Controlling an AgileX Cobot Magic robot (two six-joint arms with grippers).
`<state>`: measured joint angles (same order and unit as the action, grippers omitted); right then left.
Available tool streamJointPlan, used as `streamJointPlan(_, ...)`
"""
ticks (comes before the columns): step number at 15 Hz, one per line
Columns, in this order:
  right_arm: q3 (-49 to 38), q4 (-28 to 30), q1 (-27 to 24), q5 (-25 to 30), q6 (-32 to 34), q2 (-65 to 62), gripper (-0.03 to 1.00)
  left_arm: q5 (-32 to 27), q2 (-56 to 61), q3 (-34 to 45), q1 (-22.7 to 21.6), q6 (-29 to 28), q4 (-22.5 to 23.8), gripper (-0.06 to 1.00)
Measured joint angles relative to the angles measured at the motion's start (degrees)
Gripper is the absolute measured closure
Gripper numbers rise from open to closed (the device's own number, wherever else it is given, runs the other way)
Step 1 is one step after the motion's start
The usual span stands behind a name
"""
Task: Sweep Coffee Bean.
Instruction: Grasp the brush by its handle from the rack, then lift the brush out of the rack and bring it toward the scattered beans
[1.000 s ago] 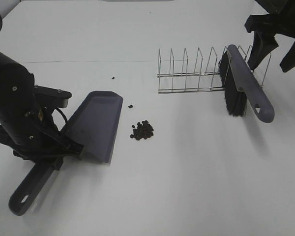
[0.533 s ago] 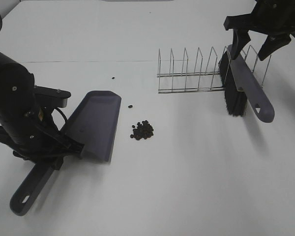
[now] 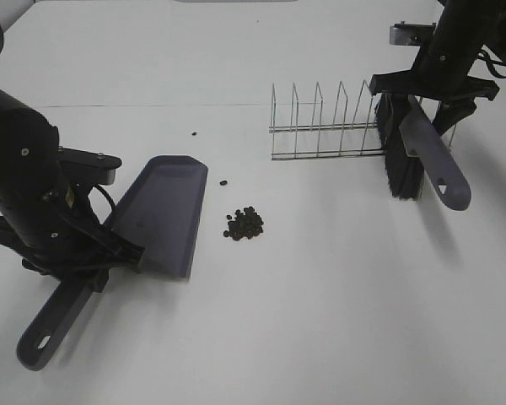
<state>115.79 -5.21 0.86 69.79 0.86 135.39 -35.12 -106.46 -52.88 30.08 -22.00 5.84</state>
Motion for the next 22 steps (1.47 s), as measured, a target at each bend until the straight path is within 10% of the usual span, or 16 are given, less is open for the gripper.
streamJointPlan(14, -4.76, -0.63, -0.06, 0.06, 1.32, -0.46, 0.69, -0.06, 0.0, 0.0, 0.0, 0.0, 0.11, 0.63)
streamJointPlan(22, -30.94, 5.96, 5.96, -0.23, 8.19, -25.15, 0.69, 0.0, 0.0, 0.0, 0.0, -6.42, 2.41, 0.63)
